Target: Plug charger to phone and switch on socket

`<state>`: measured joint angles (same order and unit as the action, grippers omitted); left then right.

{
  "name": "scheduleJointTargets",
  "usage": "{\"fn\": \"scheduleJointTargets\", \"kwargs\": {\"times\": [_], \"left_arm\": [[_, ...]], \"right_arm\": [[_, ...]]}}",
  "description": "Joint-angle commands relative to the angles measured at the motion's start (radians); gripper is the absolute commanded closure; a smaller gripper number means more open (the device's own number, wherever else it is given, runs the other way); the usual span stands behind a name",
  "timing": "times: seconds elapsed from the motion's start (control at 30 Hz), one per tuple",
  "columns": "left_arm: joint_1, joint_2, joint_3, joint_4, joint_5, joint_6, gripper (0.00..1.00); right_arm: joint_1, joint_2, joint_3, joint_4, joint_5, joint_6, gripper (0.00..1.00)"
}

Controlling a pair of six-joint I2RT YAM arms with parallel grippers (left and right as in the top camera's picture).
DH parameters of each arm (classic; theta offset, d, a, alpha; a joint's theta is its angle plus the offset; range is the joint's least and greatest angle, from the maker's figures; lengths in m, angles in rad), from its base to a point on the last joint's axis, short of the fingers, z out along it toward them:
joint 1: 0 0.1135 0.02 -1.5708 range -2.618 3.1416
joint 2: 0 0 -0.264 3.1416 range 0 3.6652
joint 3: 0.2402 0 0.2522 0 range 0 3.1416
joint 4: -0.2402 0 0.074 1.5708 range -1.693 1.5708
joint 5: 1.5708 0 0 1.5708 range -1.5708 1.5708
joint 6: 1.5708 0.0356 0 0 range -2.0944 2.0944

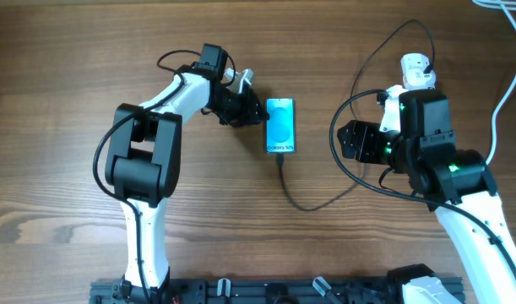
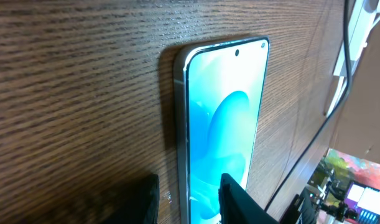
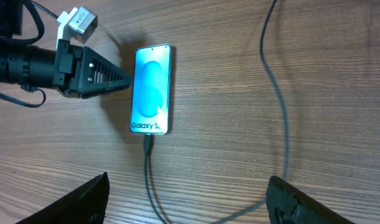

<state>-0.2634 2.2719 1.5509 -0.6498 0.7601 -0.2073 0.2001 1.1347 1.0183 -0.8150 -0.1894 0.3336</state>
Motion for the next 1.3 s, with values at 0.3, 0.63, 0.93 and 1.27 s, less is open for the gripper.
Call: {"fn": "scheduleJointTargets", "kwargs": {"times": [0.3, 0.63, 0.93, 1.27], "left_arm": [[0.030, 0.032, -0.045, -0.128, -0.180, 0.013, 0.71], [0.090, -0.397, -0.045, -0.250, -0.328, 0.020, 0.67], [0.090, -0.492, -0.045, -0.426, -0.396, 0.021, 0.65], [0.090, -0.492, -0.045, -0.454, -0.396, 0.021, 0.55]], "right_arm": [[-0.008, 0.047, 0.007, 0.000, 0.301, 0.427, 0.87], [-0.393, 0.092, 0.041, 0.169, 0.211, 0.492, 0.95], [-0.451, 0.586, 0.414, 0.127, 0.224, 0.442, 0.95], [-0.452, 0.866, 0.500, 0.203, 0.354, 0.425, 0.95]]}}
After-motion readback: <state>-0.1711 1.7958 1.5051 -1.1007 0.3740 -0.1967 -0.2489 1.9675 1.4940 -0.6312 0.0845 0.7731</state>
